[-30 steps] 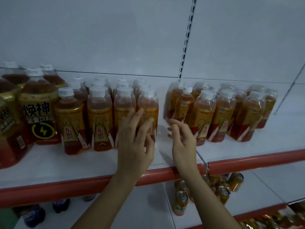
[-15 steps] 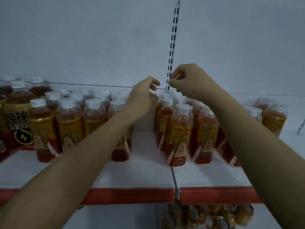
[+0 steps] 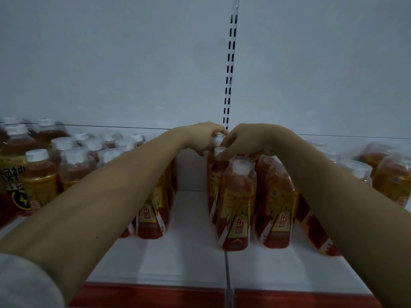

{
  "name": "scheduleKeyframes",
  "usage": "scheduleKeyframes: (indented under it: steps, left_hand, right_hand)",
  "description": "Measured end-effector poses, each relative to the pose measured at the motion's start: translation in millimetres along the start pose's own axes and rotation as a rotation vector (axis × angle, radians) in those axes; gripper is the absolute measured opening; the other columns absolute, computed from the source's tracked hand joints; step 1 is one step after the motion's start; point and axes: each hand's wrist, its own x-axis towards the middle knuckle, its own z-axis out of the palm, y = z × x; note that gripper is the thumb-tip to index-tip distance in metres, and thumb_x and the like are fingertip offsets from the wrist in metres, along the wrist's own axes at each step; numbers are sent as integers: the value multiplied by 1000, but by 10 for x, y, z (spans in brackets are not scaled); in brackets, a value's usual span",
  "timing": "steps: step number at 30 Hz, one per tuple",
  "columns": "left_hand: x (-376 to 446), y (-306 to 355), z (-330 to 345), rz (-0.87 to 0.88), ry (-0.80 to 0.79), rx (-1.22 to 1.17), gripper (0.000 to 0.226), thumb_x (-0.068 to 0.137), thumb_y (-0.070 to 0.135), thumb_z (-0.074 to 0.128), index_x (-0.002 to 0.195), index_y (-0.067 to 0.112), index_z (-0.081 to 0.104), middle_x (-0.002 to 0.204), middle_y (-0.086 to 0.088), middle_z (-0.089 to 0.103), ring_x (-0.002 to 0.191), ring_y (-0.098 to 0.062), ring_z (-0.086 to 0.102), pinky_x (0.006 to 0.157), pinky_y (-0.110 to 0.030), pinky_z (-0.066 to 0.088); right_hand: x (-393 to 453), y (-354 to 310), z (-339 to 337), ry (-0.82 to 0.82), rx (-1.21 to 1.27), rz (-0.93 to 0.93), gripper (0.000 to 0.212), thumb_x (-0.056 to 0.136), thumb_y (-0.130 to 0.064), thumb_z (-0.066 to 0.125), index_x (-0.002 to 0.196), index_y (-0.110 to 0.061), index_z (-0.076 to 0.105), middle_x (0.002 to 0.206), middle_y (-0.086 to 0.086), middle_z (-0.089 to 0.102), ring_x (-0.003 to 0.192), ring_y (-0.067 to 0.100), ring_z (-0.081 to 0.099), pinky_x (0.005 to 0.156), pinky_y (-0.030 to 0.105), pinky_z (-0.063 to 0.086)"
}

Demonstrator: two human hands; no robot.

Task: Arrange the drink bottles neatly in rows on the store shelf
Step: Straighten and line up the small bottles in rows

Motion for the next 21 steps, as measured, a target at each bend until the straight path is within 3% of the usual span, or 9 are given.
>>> scheduleKeyframes:
  steps: [3, 7, 10, 14, 17, 21]
  left_hand:
    - [79, -29, -22, -38, -50, -92, 44, 95, 10, 61, 134, 26, 51, 127, -7, 51, 103, -26, 64, 77, -41, 62]
    - [205, -80, -42, -52, -103, -104, 36, 95, 13, 64, 126, 24, 50, 112, -15, 63, 92, -25, 70, 77, -45, 62]
    - [221, -108, -61, -32, -135, -87, 33, 96, 13, 63, 123, 25, 49, 111, -18, 65, 92, -27, 72, 77, -44, 62]
    - [182, -170, -153, -43, -133, -64, 41, 91, 0, 63, 122, 25, 50, 115, -22, 62, 95, -30, 70, 76, -43, 62]
    - [126, -228, -283, -47, -145, -34, 43, 91, 0, 65, 122, 26, 51, 119, -23, 59, 96, -31, 69, 73, -38, 63]
    - [45, -373, -398, -68, -124, -7, 43, 88, -2, 67, 120, 24, 54, 123, -18, 51, 93, -30, 65, 66, -29, 61]
  right_hand:
    - [41, 24, -5, -34, 22, 32, 41, 89, -39, 76, 127, -25, 67, 97, -1, 60, 60, 11, 47, 37, 15, 39]
    - [47, 60, -12, -38, 61, 35, 35, 87, -39, 77, 119, -27, 69, 111, 2, 64, 68, 12, 57, 40, 14, 43]
    - [50, 61, -3, -4, 53, 33, 32, 88, -38, 77, 115, -23, 71, 90, 2, 61, 51, 8, 53, 37, 14, 38]
    - [67, 118, -9, 38, 101, 35, 37, 86, -33, 79, 118, -15, 74, 70, 0, 52, 46, 10, 44, 38, 17, 38]
    - [77, 166, -22, 57, 129, 39, 36, 87, -31, 79, 116, -11, 74, 65, -2, 53, 36, 5, 44, 39, 17, 39]
    - [126, 154, -4, 66, 89, 46, 40, 84, -38, 79, 117, -15, 74, 70, 8, 52, 48, 16, 42, 41, 20, 40]
